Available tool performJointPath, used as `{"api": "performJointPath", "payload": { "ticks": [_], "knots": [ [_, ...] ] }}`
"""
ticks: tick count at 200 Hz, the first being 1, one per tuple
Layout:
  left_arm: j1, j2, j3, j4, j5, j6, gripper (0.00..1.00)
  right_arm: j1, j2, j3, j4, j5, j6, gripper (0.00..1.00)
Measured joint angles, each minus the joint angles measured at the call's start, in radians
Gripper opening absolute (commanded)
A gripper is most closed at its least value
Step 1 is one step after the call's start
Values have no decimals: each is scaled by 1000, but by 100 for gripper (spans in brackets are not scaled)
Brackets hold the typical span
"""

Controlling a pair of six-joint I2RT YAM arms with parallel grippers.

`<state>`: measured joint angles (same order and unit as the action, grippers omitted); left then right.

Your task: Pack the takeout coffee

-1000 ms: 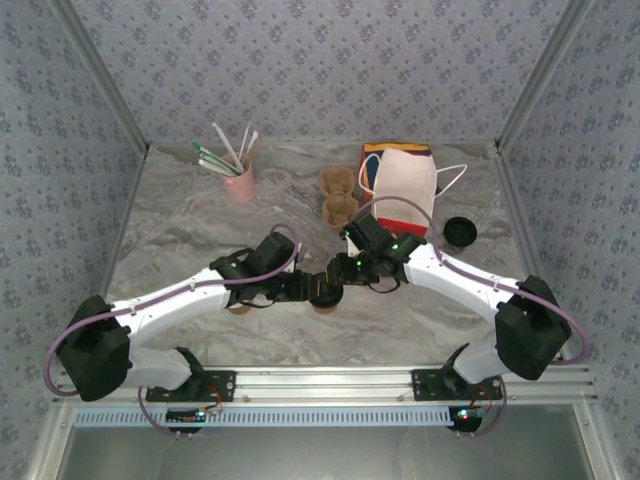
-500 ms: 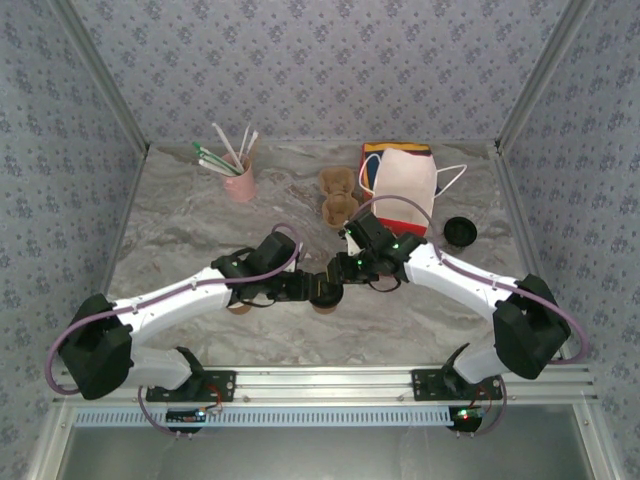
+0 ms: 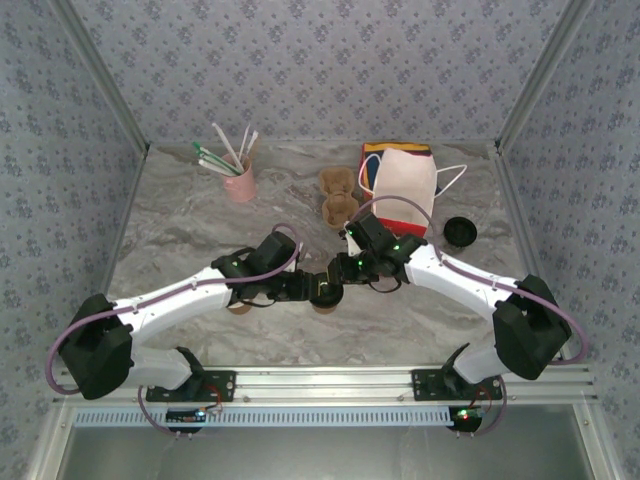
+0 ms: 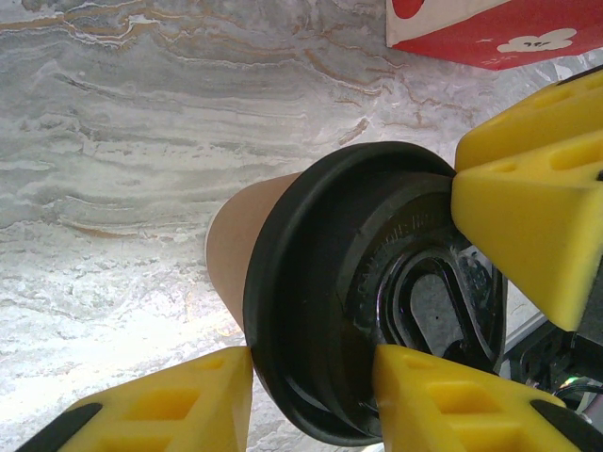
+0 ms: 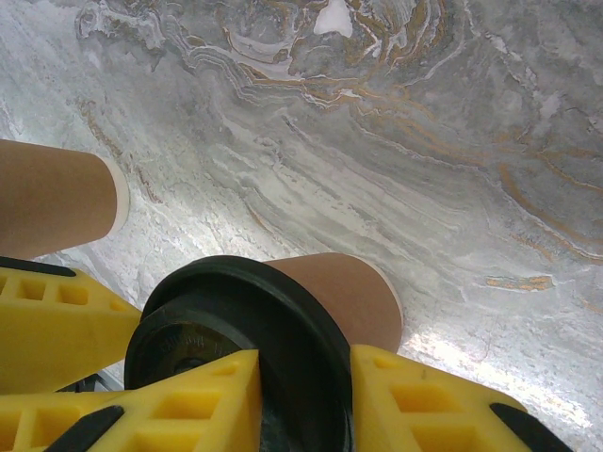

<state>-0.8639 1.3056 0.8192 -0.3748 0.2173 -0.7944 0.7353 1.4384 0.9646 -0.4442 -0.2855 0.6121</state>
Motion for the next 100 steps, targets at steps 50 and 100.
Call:
{"api": "performJointPath", "payload": {
  "ticks": [50, 100],
  "knots": [
    [0, 0, 0, -1, 0, 0, 38, 0, 1, -12, 18, 0, 0, 28],
    [0, 0, 0, -3, 0, -1, 38, 1, 15, 12, -2, 0, -5, 30]
  ]
}}
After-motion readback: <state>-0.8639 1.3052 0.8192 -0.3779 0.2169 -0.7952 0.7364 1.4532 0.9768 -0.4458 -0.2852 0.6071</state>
